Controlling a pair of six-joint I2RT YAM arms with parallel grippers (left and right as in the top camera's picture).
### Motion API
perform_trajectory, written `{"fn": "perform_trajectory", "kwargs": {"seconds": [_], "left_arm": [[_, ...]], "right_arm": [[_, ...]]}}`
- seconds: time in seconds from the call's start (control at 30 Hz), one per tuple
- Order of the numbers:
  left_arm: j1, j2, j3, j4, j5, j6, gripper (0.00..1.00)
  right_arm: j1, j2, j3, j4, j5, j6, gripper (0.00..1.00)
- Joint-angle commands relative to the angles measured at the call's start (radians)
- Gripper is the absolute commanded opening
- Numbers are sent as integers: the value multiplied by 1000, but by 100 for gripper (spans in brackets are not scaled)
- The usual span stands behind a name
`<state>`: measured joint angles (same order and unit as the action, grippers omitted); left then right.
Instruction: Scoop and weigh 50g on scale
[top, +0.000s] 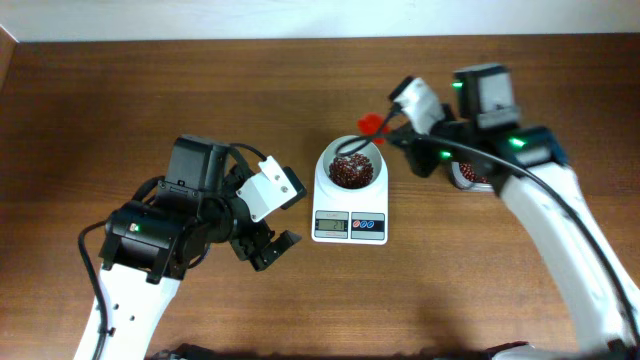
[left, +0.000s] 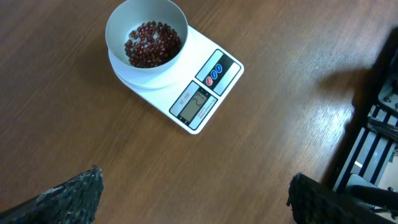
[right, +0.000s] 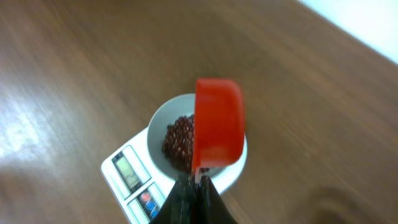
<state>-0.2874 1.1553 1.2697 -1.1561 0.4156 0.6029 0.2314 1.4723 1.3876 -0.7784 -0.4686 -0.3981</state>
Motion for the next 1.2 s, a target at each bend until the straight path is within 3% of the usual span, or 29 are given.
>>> {"fn": "perform_trajectory", "kwargs": {"seconds": [0.0, 0.23, 0.33, 0.57, 0.63, 0.97, 1.17], "left_arm": [[5, 0, 17, 2, 14, 15, 99], [5, 0, 17, 2, 14, 15, 99], [5, 0, 17, 2, 14, 15, 99], [5, 0, 17, 2, 14, 15, 99], [5, 0, 17, 2, 14, 15, 99], [5, 0, 17, 2, 14, 15, 99], [5, 0, 17, 2, 14, 15, 99]], "right_arm": [[-38, -87, 23, -153, 15, 32, 4], [-95, -72, 19, -330, 149, 35, 4], [-140, -72, 17, -325, 272, 119, 4], [-243, -69, 13, -329, 333, 134, 4], [-276, -50, 13, -329, 403, 210, 4], [-365, 191, 13, -317, 402, 221, 4], [-385, 217, 13, -248, 478, 225, 4]]}}
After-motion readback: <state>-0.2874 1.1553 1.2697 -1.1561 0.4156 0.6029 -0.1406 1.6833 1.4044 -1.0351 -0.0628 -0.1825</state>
